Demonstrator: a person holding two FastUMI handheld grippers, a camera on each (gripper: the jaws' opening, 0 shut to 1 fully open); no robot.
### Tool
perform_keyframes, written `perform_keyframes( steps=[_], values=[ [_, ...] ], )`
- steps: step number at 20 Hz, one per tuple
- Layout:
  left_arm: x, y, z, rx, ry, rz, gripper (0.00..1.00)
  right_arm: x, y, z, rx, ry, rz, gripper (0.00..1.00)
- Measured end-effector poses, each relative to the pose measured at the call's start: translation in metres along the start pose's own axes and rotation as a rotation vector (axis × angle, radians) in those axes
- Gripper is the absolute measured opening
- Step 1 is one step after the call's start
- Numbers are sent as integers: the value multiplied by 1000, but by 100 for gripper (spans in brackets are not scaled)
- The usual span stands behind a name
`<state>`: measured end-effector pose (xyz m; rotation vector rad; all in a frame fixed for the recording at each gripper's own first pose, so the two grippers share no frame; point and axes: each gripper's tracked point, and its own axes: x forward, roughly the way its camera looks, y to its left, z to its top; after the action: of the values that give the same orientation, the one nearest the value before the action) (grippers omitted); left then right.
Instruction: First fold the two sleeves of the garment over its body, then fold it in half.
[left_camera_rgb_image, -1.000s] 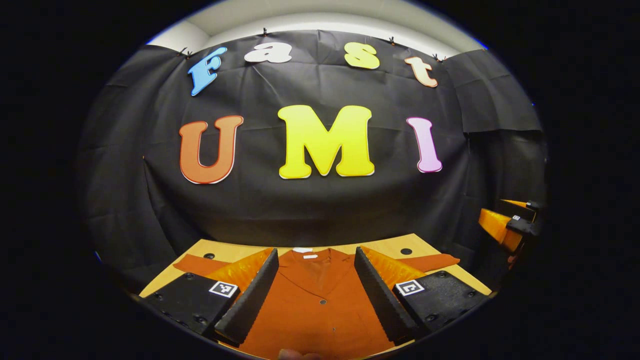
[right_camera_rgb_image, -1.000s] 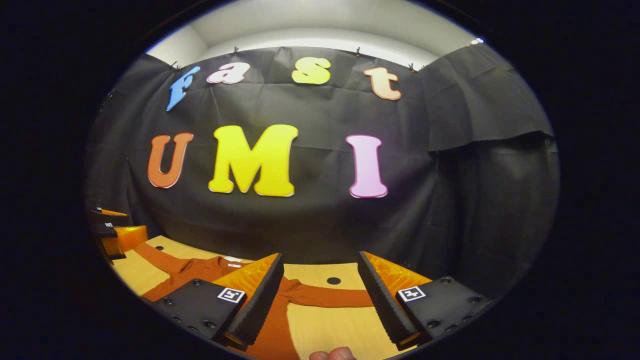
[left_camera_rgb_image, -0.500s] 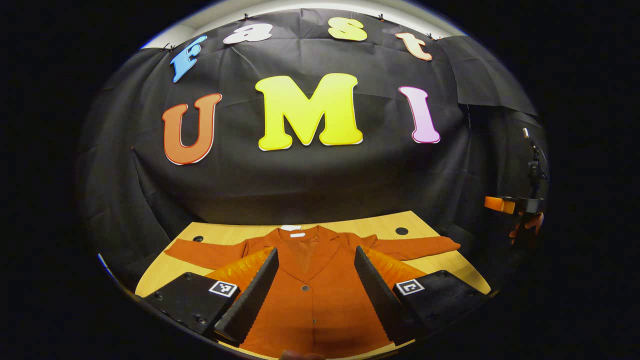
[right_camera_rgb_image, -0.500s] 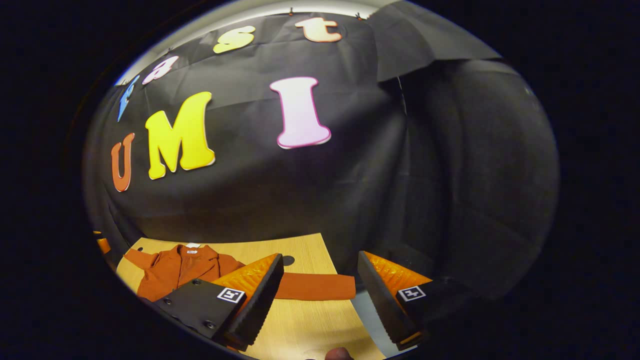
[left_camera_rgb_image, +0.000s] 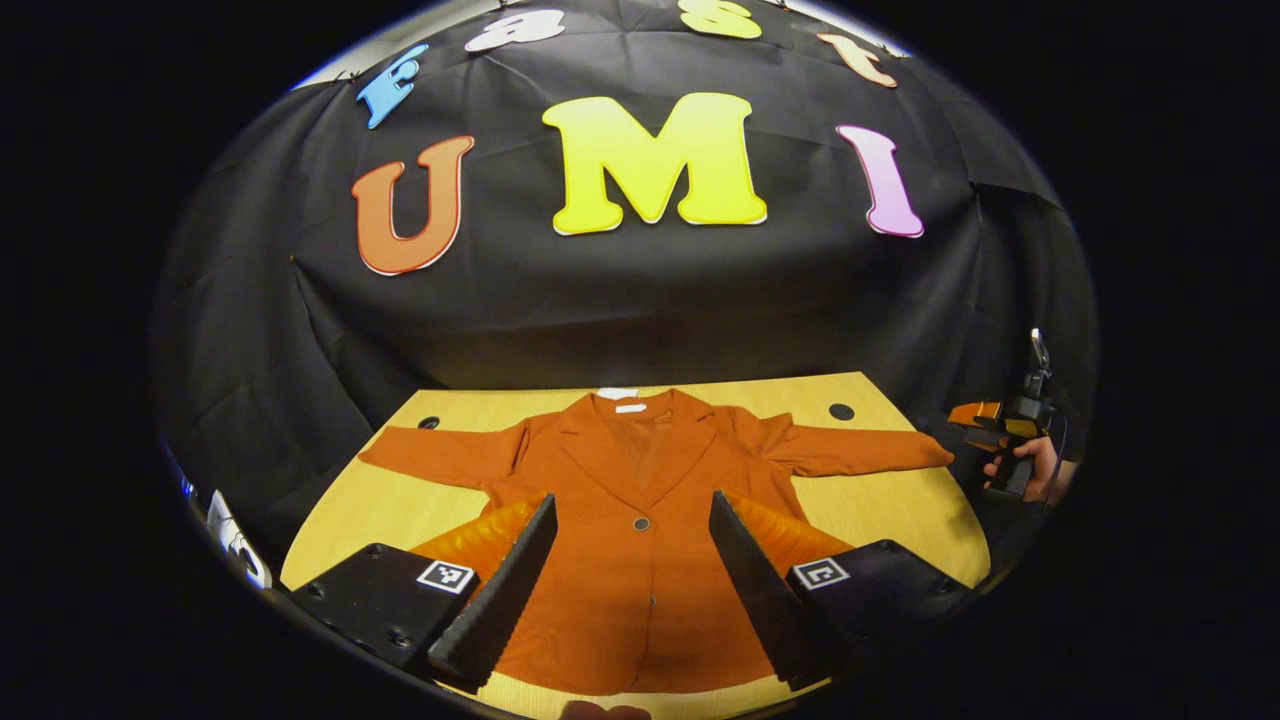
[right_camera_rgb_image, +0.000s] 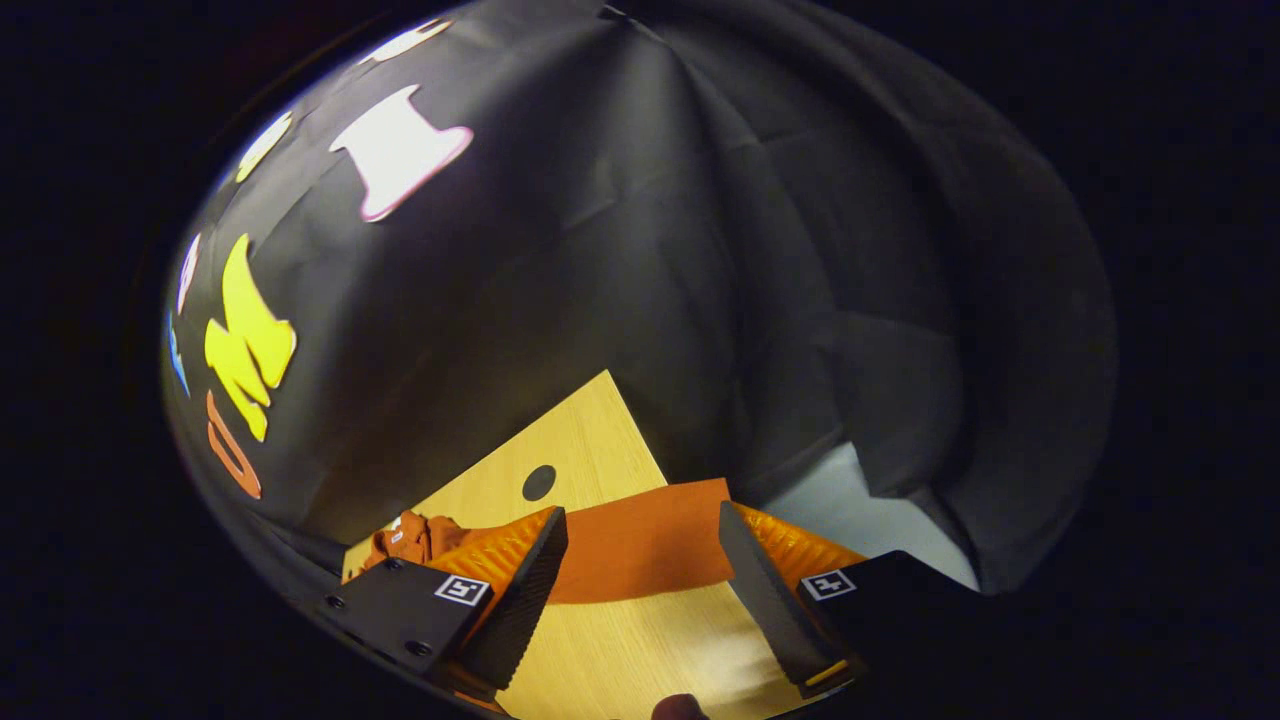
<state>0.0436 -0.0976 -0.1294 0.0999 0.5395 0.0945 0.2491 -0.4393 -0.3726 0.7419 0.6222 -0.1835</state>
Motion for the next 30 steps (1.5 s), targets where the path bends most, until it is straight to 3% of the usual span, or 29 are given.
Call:
perform_keyframes(
  steps=[1, 5, 6, 15, 16, 17, 18, 19, 21, 25, 27, 30],
  values=[
    [0, 4, -3, -2, 14, 12, 99, 11, -4, -5, 45, 16, -7, 93],
    [7, 7, -11, -5, 57, 38, 100, 34, -30, -18, 171, 61, -38, 96],
    [9, 6, -11, -6, 59, 38, 99, 37, -31, -20, 215, 77, -19, 93],
    [23, -12, -22, 19, 105, 13, 99, 63, -15, -53, 415, 231, 65, 93],
    [22, -12, -22, 17, 106, 10, 99, 63, -14, -55, 399, 253, 43, 89],
    [23, -12, -22, 16, 105, 10, 99, 61, -18, -57, 351, 264, 6, 65],
    [22, -11, -22, 15, 104, 13, 99, 56, -18, -56, 290, 273, -3, 72],
    [21, -9, -21, 12, 100, 16, 99, 60, -20, -56, 222, 271, -19, 51],
    [20, -6, -21, 1, 92, 20, 99, 59, -17, -56, 140, 267, -42, 51],
    [17, 2, -26, -15, 91, 31, 99, 54, -17, -43, 125, 224, -85, 33],
    [13, 7, -27, -15, 79, 35, 100, 43, -4, -29, 138, 203, -53, 7],
    [10, 18, -28, -46, 61, 38, 99, 24, 26, -22, 74, 191, -13, 7]
  ],
)
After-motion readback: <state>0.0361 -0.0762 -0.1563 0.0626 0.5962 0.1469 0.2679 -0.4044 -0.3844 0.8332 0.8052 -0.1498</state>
